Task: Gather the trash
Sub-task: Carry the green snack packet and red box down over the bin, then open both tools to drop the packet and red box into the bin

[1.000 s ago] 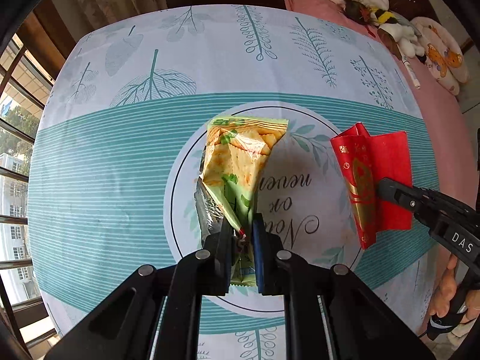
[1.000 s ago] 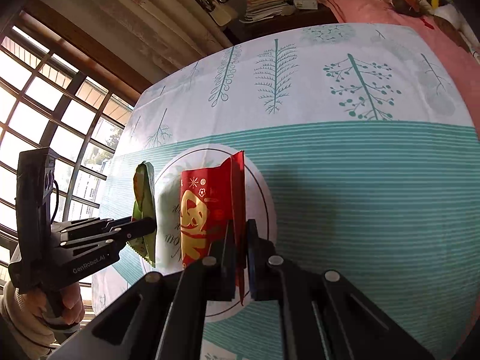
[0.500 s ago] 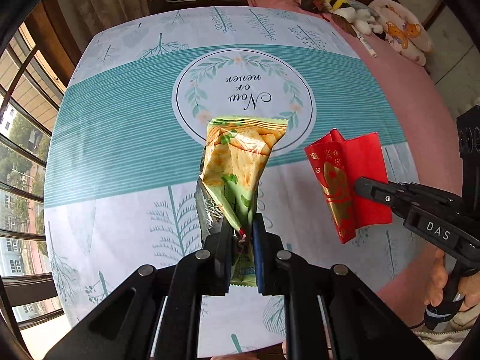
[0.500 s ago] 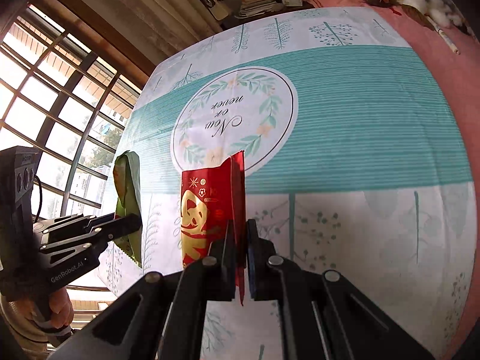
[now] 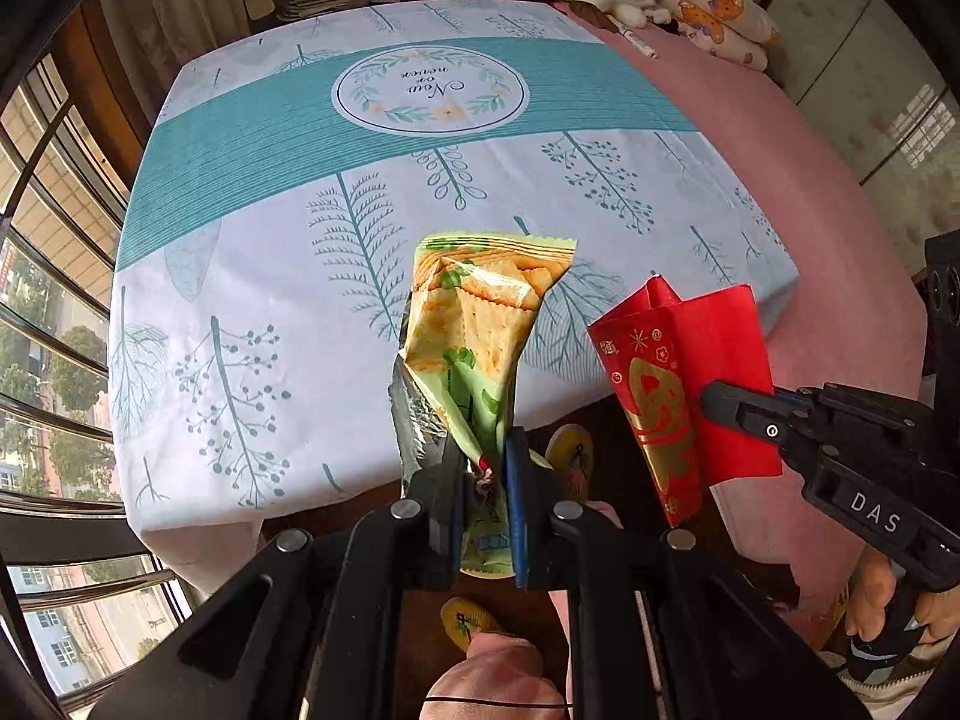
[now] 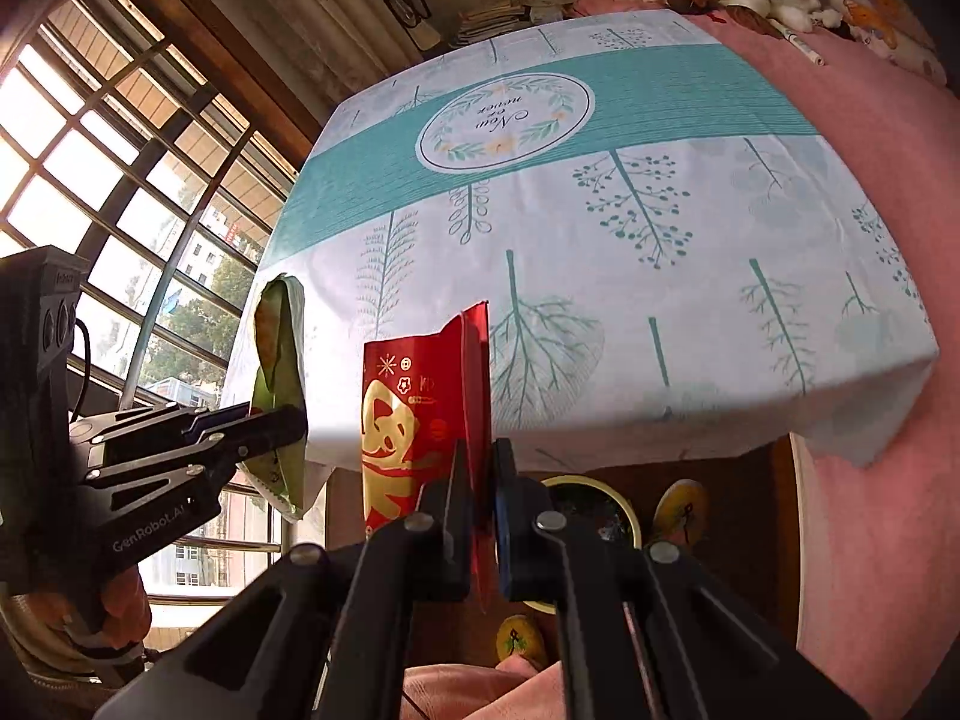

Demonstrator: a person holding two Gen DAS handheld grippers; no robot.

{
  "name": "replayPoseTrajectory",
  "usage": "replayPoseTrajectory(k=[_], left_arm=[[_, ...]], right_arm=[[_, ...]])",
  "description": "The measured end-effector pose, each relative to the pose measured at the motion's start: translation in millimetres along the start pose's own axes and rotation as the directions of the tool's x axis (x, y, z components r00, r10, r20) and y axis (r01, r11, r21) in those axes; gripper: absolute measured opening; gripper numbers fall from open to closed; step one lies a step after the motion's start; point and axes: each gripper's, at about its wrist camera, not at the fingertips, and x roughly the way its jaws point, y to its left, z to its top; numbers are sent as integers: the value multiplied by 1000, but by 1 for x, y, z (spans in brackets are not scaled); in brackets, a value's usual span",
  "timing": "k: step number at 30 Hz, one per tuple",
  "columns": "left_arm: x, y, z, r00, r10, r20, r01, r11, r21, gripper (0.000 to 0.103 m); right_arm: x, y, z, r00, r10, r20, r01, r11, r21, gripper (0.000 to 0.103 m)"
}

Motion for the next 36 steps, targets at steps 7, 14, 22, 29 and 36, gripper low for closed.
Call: replayPoseTrajectory(k=[7, 14, 22, 29, 36], left_arm=[[3, -15, -47, 998, -10, -58, 10, 1000, 16, 10], [28, -33, -77, 993, 2, -114, -5, 1000, -26, 10], [75, -51, -104, 986, 36, -161, -54, 993, -107, 10], [125, -62, -120, 983, 54, -173, -82, 985, -154, 10], [193, -63, -133, 976, 38, -216, -71, 986, -149, 10]], right_arm=[[-8, 5, -50, 998, -22, -58, 23, 1000, 13, 5], [1, -15, -76, 992, -43, -120, 43, 999, -7, 5], [45, -49, -103, 976, -10, -220, 5, 1000, -21, 5], [92, -73, -119, 960, -15, -280, 3, 999, -45, 5], [151, -93, -132, 949, -40, -311, 32, 999, -31, 5]])
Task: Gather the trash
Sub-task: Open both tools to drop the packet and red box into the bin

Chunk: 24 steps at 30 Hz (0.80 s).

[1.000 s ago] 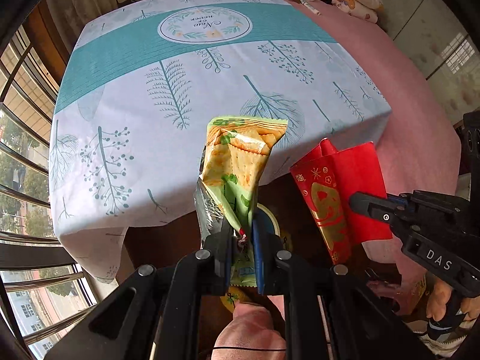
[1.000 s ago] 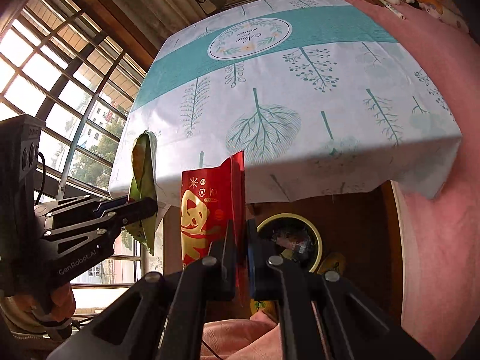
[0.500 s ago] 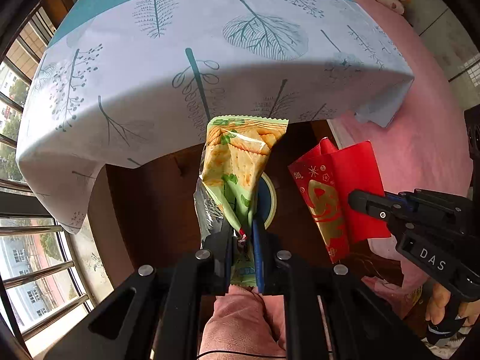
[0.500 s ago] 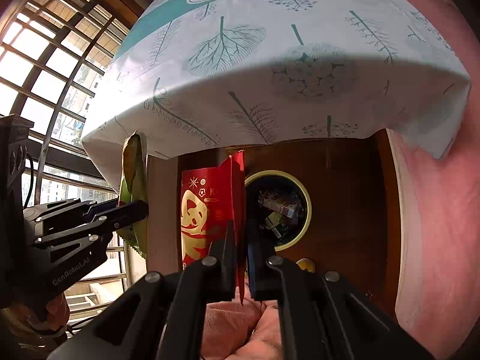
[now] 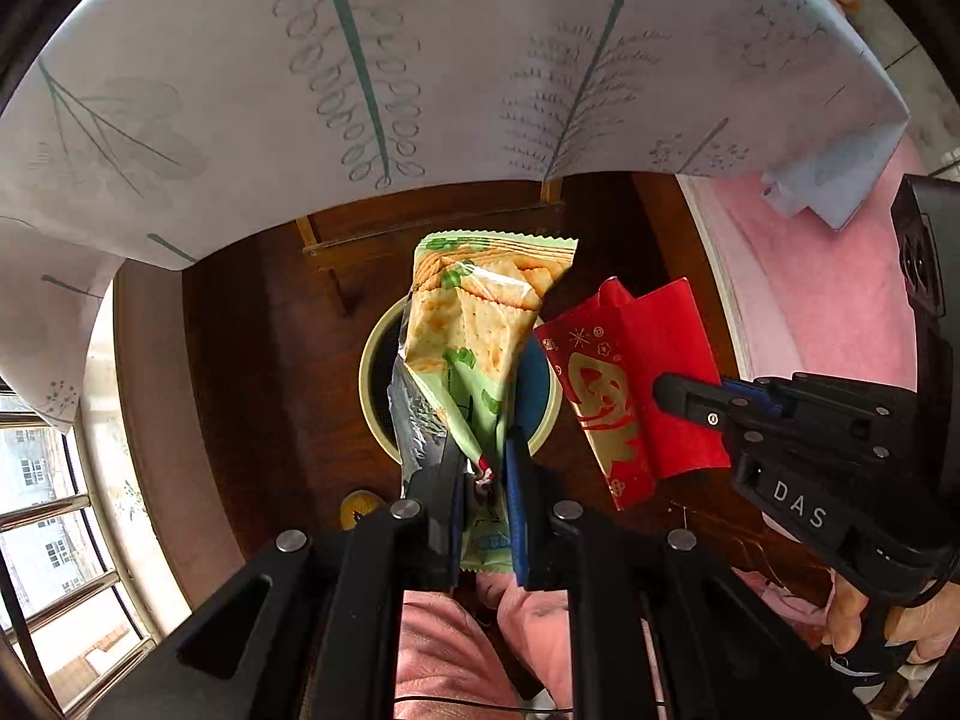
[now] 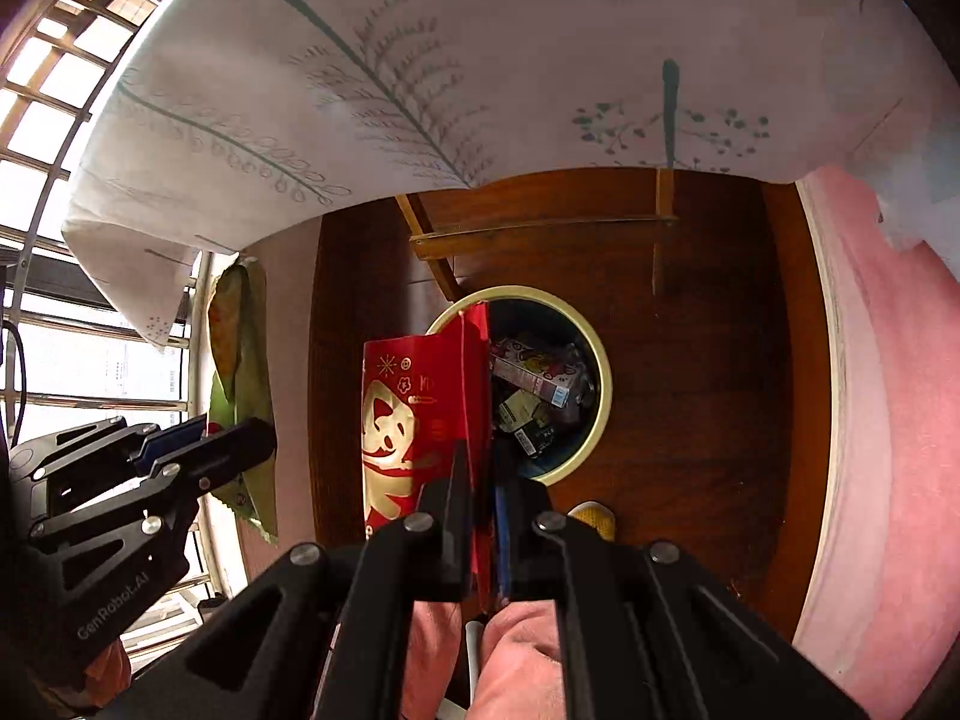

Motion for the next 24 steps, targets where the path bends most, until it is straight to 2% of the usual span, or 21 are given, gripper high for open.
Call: replayPoseTrajectory(k=[8, 11, 15, 18, 19, 20, 23, 24], left_arm=[[85, 12, 9, 999, 3, -39, -2, 1000, 15, 11], [112, 19, 10, 998, 1, -56, -1, 1000, 6, 16], [138, 22, 10, 998, 12, -54, -12, 1000, -4, 37], [149, 28, 9, 999, 22, -47, -22, 1000, 1, 59], [152, 28, 9, 999, 29, -45, -29, 1000, 2, 64], [156, 28, 9, 998, 39, -57, -39, 999, 4, 75], [158, 37, 10, 997, 52, -62, -52, 999, -12, 78], [160, 42, 10, 997, 52, -62, -53, 998, -15, 82]], right_arm=[[75, -16, 7, 999, -37, -9, 38, 999, 19, 6], [99, -22, 8, 999, -45, -16, 45, 999, 15, 6], [126, -28, 9, 998, -64, -24, 64, 998, 4, 9], [139, -36, 8, 997, -72, -17, 72, 997, 15, 14], [142, -38, 8, 997, -73, -19, 74, 997, 22, 24], [144, -41, 10, 997, -75, -21, 76, 997, 27, 37], [148, -45, 8, 997, -78, -17, 78, 996, 32, 48], [148, -45, 8, 997, -79, -17, 80, 996, 33, 50]])
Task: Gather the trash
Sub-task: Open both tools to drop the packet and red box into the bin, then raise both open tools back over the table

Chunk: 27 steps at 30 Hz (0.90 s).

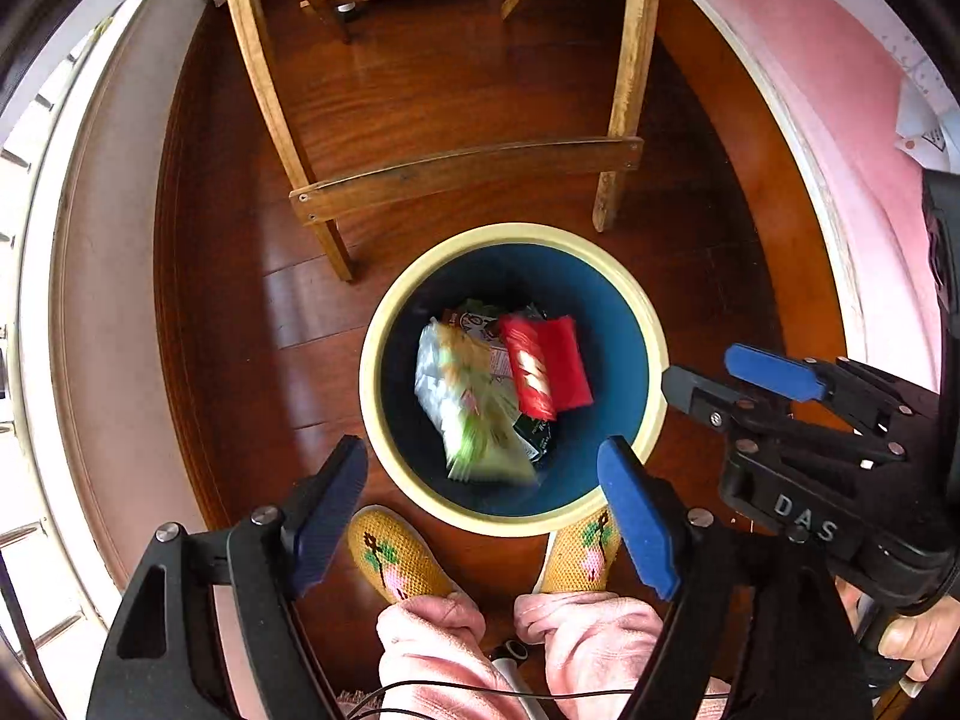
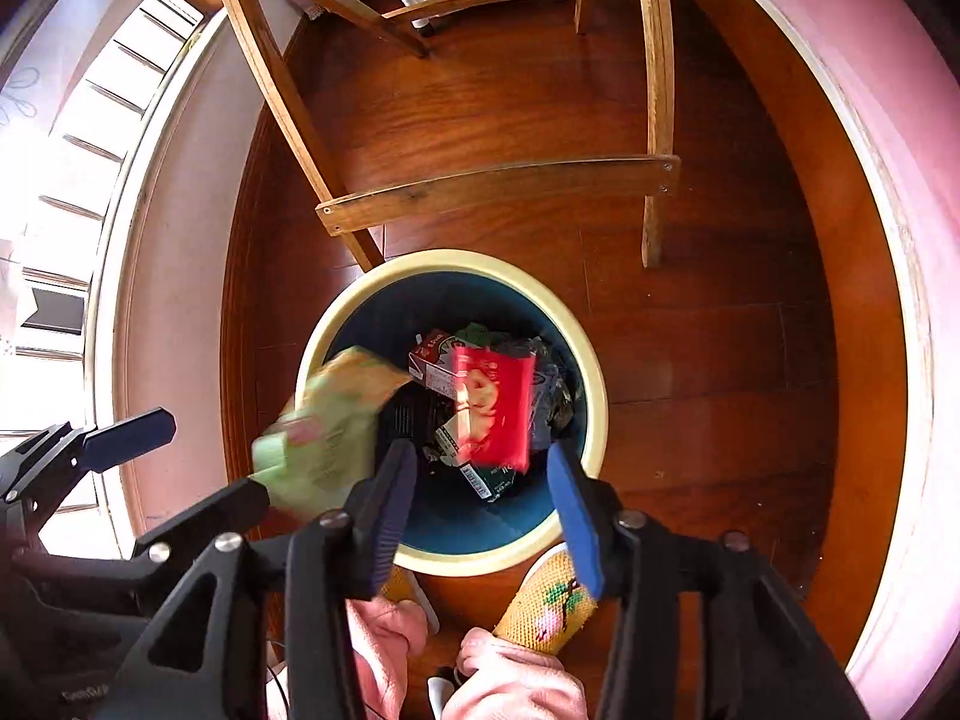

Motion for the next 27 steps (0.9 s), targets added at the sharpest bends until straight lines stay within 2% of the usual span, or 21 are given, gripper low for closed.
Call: replayPoseTrajectory(k=[3, 18, 22, 27], left_arm=[[-2, 7, 0, 1000, 10, 21, -10, 1000, -10, 93], [-48, 18, -2, 995, 40, 87, -35, 998, -54, 93], [-71, 20, -5, 994, 45, 98, -38, 997, -71, 93], [-118, 25, -7, 991, 47, 125, -36, 995, -91, 93]], right_arm=[[1, -1, -2, 1000, -9, -1, 9, 1000, 4, 54], [-24, 9, -9, 1000, -26, 15, 25, 999, 45, 58], [-45, 13, -8, 999, -19, 27, 17, 998, 61, 58], [-89, 25, -9, 999, -3, 48, 0, 998, 63, 58]])
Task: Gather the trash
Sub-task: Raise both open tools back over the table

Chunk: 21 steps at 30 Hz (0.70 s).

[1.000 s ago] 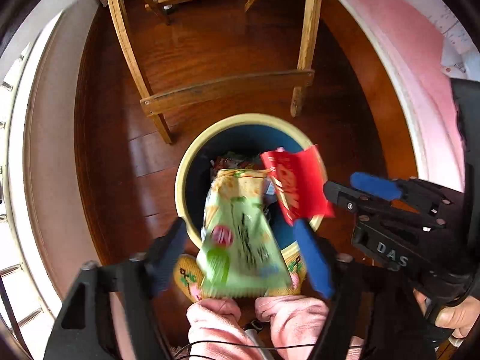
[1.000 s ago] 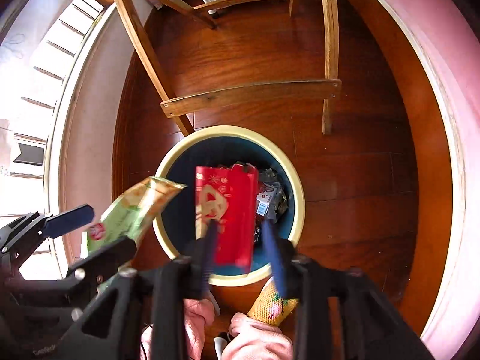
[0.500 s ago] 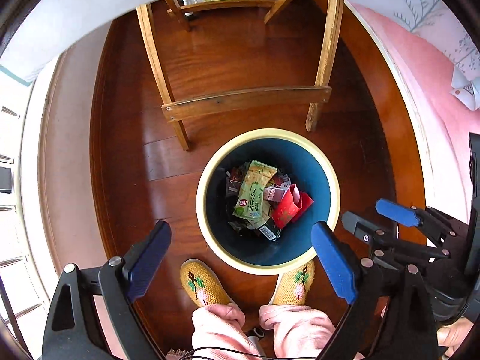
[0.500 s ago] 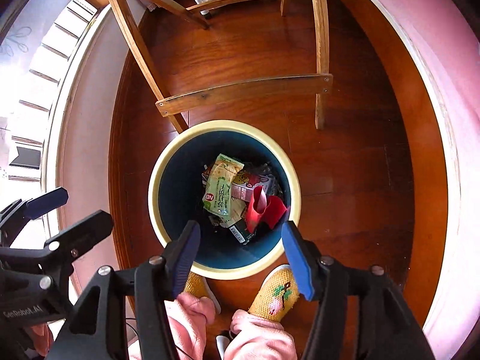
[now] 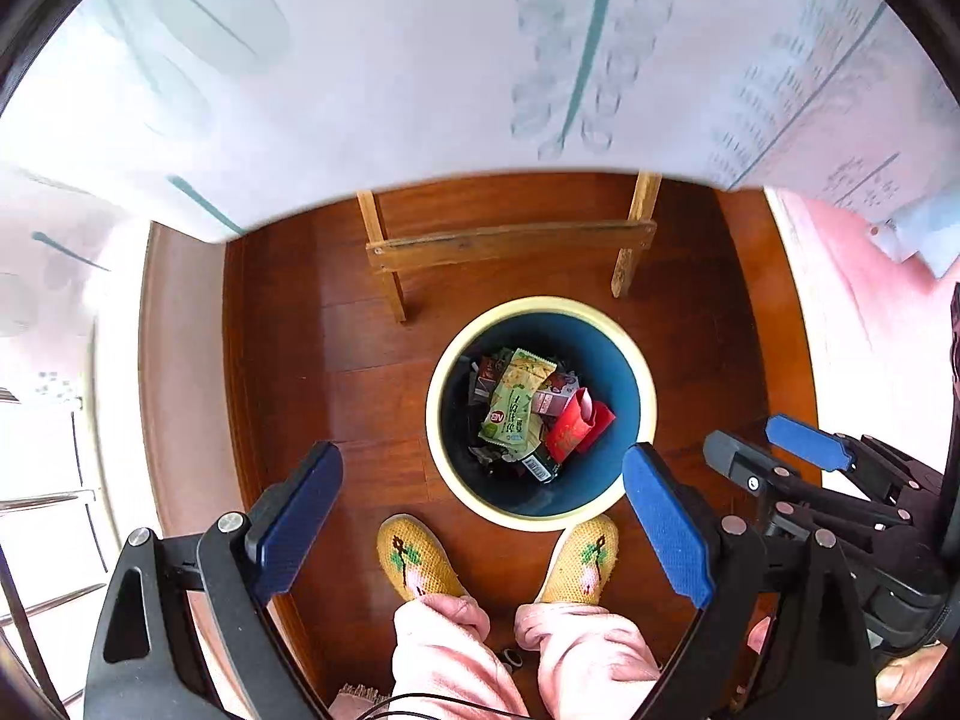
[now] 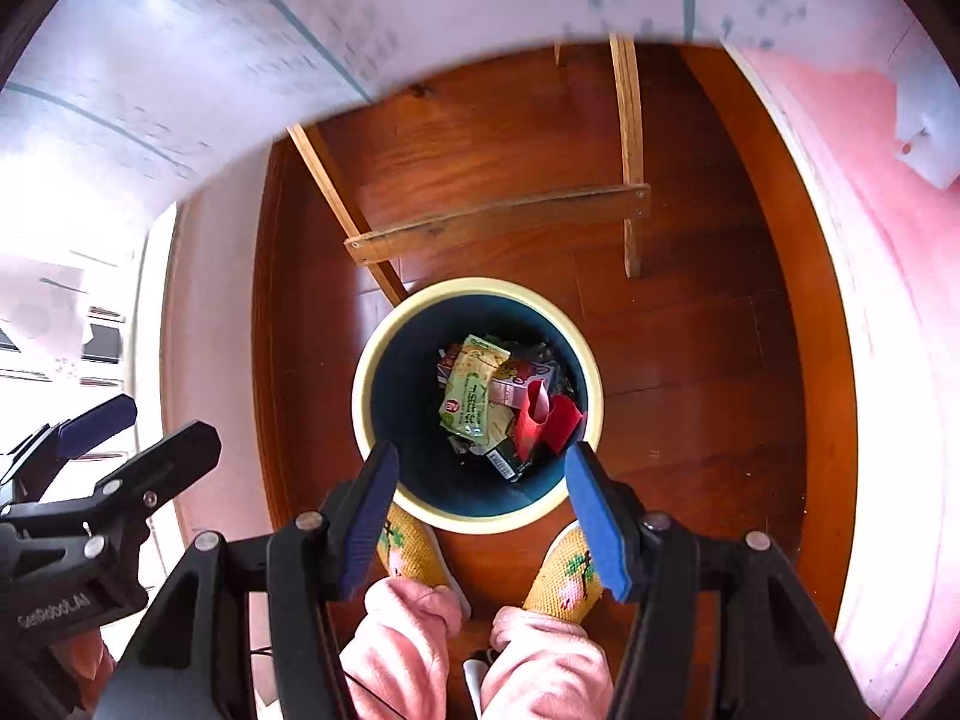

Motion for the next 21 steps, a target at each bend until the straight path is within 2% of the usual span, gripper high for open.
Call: replayPoseTrajectory(k=[10, 16, 21], left_arm=[[-132, 0, 14, 993, -1, 120, 3, 1000, -17, 93], [-205, -4, 25, 976, 32, 217, -28, 999, -21, 93], [-255, -6, 31, 959, 42, 281, -34, 999, -34, 93]], right_arm=[[-122, 24, 10, 997, 27, 73, -25, 999, -30, 58], [-198, 43, 19, 986, 44, 158, -31, 996, -80, 58], [-252, 55, 26, 971, 44, 234, -27, 997, -76, 58]])
